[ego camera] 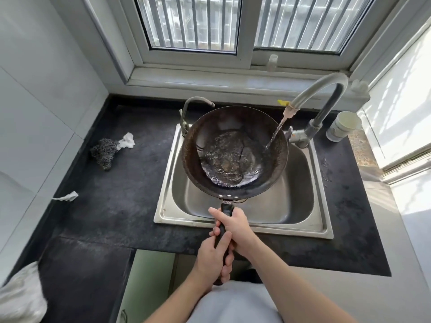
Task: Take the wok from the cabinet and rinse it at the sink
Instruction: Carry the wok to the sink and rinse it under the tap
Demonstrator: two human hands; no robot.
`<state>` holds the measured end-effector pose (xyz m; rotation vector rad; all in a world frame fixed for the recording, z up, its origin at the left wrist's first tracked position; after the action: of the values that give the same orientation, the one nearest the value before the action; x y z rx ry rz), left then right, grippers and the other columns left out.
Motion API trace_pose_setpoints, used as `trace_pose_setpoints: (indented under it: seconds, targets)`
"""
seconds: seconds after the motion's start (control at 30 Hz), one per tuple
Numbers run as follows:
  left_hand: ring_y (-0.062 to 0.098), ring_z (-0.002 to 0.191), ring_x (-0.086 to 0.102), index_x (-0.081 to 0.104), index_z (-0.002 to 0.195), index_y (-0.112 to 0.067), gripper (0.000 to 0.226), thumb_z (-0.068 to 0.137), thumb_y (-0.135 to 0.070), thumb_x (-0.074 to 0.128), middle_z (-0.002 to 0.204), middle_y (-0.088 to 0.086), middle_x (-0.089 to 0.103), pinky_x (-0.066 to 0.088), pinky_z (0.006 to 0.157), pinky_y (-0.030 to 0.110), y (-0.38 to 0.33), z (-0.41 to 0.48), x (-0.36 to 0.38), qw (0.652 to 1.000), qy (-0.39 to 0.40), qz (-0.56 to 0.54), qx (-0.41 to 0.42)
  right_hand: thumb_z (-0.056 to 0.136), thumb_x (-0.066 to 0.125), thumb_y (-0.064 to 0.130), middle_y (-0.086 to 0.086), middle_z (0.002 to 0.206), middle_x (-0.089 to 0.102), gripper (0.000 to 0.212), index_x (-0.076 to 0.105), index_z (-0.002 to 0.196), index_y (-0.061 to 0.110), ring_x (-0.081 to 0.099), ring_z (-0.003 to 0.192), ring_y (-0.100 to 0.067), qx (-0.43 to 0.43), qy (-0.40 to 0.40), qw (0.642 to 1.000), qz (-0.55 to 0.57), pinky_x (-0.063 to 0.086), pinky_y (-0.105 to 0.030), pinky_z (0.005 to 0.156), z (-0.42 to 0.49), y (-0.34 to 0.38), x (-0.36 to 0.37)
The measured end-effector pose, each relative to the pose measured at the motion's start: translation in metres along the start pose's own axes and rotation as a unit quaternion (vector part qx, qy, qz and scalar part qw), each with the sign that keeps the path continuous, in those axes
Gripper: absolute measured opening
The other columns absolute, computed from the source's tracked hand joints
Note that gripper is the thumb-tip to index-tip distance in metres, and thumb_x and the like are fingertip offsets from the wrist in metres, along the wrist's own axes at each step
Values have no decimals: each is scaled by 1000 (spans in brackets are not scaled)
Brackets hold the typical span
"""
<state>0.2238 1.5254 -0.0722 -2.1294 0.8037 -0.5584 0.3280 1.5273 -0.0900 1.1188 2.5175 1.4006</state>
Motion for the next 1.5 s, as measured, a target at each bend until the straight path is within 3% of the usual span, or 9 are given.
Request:
trace_pose_setpoints:
  seconds: [0.27,0.53,0.8,1.23,1.5]
  targets:
    - [15,32,39,50,65,-7,45,101,-34,46,46,5,46,37,34,23,22,-15,-5,999,6,29,-16,97,65,10,-3,56,51,30,53,70,8,52,45,-15,14,9,1000,-9,58,-35,60,-16,-26,0]
    - [17,32,38,49,67,-5,44,100,-35,48,46,6,47,35,34,24,9,-3,0,999,-22,38,-11,96,63,4,-4,57,49,20,49,82,7,49,43,-15,34,4,999,32,57,-34,56,-6,-11,-6]
    - [19,32,35,48,73,-3,39,100,-31,48,49,10,44,31,35,25,8,-9,-5,997,-72,5,-11,97,63,7,-1,54,49,28,50,72,7,50,45,-16,34,60,998,-13,58,-35,61,-4,-6,9]
    - [16,34,38,49,65,-7,45,100,-35,47,48,5,46,34,33,23,27,-17,13,998,-37,17,-53,96,64,7,-4,57,50,27,53,72,7,50,45,-16,63,20,998,18,58,-36,60,-19,-31,-18]
    - [16,34,36,49,68,-7,42,99,-34,49,50,7,46,31,34,23,13,-10,21,997,-68,9,-41,95,65,9,-8,52,46,34,51,65,6,51,44,-17,70,44,997,0,58,-37,62,-8,-17,-22]
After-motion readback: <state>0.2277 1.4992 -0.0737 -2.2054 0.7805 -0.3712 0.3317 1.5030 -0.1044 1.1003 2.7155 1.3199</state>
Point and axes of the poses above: each hand's wrist, its own z-axis towards the middle knuckle, its own x-axis out of the palm, y = z × x, the point moved 4 cm from there along z, towards the middle knuckle
